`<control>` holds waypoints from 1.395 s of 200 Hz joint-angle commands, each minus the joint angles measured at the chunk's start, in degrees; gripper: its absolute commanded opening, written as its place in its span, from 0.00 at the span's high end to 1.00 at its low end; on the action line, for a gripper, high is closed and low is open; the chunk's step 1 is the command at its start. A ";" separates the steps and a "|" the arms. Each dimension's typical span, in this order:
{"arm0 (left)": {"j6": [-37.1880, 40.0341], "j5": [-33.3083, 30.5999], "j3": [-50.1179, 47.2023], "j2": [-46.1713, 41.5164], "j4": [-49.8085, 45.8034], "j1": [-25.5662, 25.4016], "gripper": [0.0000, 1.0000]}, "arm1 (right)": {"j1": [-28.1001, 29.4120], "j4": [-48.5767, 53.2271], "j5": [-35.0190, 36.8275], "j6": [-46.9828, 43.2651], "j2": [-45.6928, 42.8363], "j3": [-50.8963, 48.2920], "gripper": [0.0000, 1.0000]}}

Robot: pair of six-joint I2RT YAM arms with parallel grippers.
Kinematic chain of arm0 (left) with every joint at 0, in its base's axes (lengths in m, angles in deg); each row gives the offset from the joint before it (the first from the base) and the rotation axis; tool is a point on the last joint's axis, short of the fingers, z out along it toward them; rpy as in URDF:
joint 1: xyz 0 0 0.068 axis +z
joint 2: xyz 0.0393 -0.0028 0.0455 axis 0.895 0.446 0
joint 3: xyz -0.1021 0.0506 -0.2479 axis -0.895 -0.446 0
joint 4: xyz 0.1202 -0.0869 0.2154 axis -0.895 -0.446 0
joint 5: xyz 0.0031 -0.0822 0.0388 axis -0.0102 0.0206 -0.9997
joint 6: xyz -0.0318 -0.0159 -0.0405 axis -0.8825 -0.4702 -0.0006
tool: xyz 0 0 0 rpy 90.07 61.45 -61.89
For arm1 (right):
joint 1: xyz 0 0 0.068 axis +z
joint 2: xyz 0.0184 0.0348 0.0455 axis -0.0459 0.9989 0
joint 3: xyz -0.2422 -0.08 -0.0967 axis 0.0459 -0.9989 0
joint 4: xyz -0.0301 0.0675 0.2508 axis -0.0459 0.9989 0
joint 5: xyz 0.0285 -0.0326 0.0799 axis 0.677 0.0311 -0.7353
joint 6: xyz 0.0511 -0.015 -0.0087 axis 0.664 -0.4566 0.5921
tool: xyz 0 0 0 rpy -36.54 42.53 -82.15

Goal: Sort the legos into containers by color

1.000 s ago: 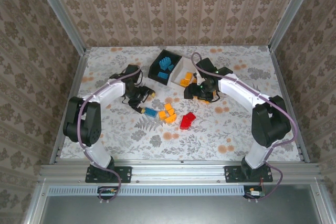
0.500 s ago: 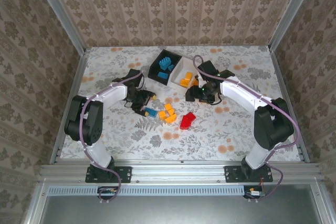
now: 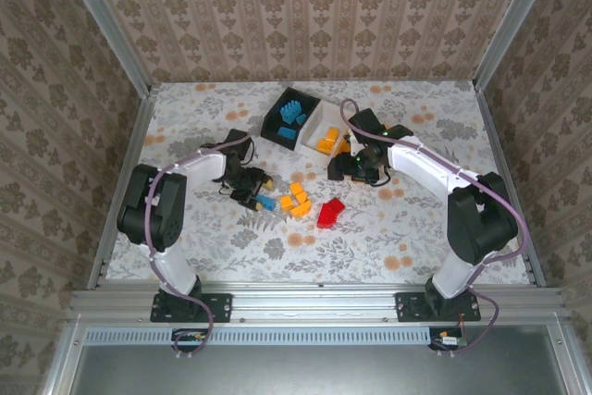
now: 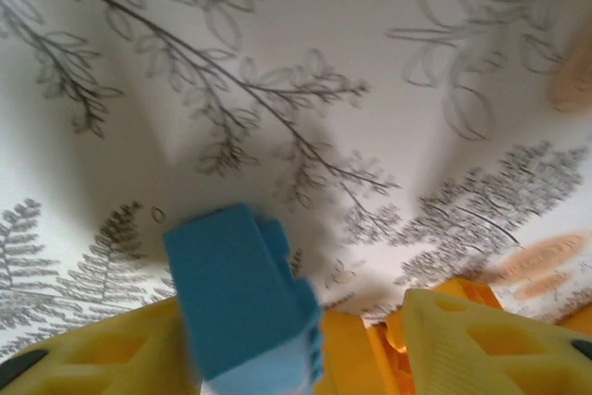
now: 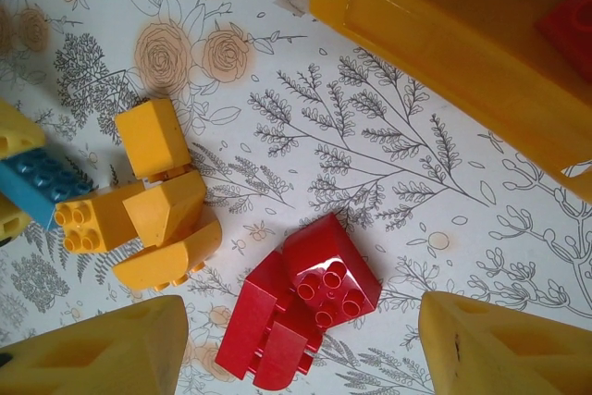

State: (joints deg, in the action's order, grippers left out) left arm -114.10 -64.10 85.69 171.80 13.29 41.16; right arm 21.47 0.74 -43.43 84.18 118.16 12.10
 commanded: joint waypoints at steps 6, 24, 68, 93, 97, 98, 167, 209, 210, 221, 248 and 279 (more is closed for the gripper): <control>-0.06 1.39 -1.61 0.90 -0.10 0.61 0.52 | -0.49 0.20 1.25 0.29 -2.37 -0.65 0.32; 0.19 1.65 -2.38 0.76 0.28 0.63 0.56 | -0.54 0.33 1.64 0.24 -2.69 -0.83 0.32; 3.44 0.16 -0.40 -1.07 -1.42 1.47 0.79 | -0.63 0.58 2.24 0.31 -3.12 -0.57 0.32; 6.33 -1.11 3.11 -1.81 -3.96 2.14 0.82 | -0.59 1.25 2.83 0.01 -3.54 0.08 0.32; 6.65 -1.27 3.66 -1.95 -4.14 2.29 0.83 | -0.67 1.48 2.96 -0.08 -3.63 0.17 0.32; 6.72 -1.33 3.75 -1.96 -4.17 2.30 0.83 | -0.70 1.52 3.01 -0.15 -3.62 0.24 0.32; 13.30 -1.31 23.31 5.17 3.94 4.90 0.84 | -2.34 4.34 4.94 -1.18 -7.06 0.41 0.31; 23.68 0.85 51.02 21.66 -4.70 4.87 0.84 | -2.87 5.56 5.95 -1.10 -9.37 -0.26 0.31; 23.81 0.74 51.47 21.97 -4.98 4.86 0.84 | -2.89 5.58 6.00 -1.10 -9.44 -0.24 0.31; 24.53 0.57 55.91 24.97 -6.20 4.95 0.84 | -2.97 5.92 6.25 -1.11 -9.98 -0.31 0.31; 25.20 1.71 62.20 30.67 -7.10 5.12 0.82 | -3.24 6.35 6.83 -1.10 -11.08 -0.66 0.32; 30.07 2.19 70.61 36.42 -12.50 4.19 0.79 | -3.44 7.10 7.14 -1.35 -11.59 -0.88 0.31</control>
State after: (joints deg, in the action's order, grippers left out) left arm -89.77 -63.38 150.52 205.11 7.20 45.93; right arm 18.34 5.40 -38.01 83.91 108.41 11.77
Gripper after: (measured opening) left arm 0.245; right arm 0.686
